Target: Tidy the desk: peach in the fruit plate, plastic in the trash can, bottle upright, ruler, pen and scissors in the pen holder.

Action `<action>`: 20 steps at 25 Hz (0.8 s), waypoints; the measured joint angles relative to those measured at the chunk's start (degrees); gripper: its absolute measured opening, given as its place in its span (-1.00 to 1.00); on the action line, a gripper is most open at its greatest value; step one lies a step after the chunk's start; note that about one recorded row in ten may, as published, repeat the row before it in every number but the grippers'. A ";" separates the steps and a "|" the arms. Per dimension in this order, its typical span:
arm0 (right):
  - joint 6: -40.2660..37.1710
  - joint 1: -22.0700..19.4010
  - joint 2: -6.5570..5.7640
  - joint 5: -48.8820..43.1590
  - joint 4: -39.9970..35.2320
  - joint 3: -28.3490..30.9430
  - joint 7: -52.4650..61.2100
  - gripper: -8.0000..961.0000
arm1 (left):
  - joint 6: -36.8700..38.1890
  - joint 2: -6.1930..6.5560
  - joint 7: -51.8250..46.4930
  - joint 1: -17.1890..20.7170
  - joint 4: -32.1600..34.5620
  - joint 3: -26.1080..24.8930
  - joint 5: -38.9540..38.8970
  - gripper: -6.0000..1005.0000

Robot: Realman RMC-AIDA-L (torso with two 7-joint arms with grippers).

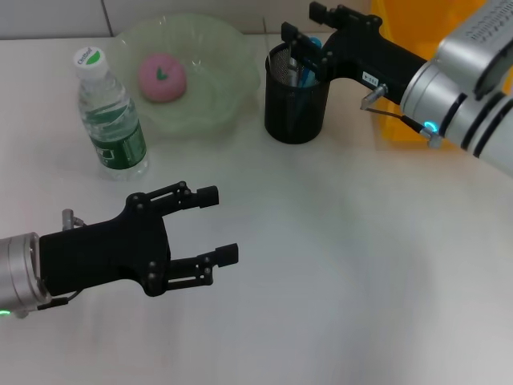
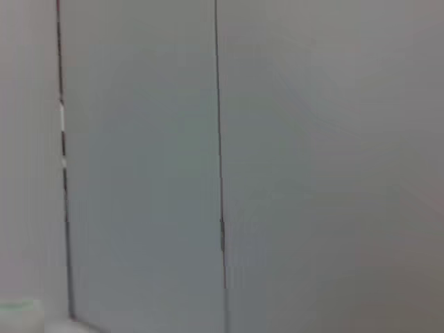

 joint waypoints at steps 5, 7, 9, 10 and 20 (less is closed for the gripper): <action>-9.68 -5.78 -0.61 -0.11 -4.53 0.26 6.18 0.28 | 0.32 0.03 -0.01 0.34 0.33 -0.04 -0.03 0.60; -13.85 -9.95 -1.59 -1.56 -9.18 0.25 11.67 0.35 | 0.89 0.12 -0.18 0.47 0.40 -0.22 -0.06 0.60; -18.91 -15.80 -4.41 -8.11 -16.50 0.57 22.03 0.42 | 1.69 0.28 -0.42 0.64 0.42 -0.48 -0.07 0.60; -18.91 -15.80 -4.41 -8.11 -16.50 0.57 22.03 0.46 | 2.01 0.31 -0.44 0.72 0.44 -0.68 -0.07 0.60; -42.92 -24.06 -4.30 -48.22 -21.53 18.58 28.93 0.75 | 2.08 0.73 -1.34 0.89 0.51 -1.25 0.48 0.60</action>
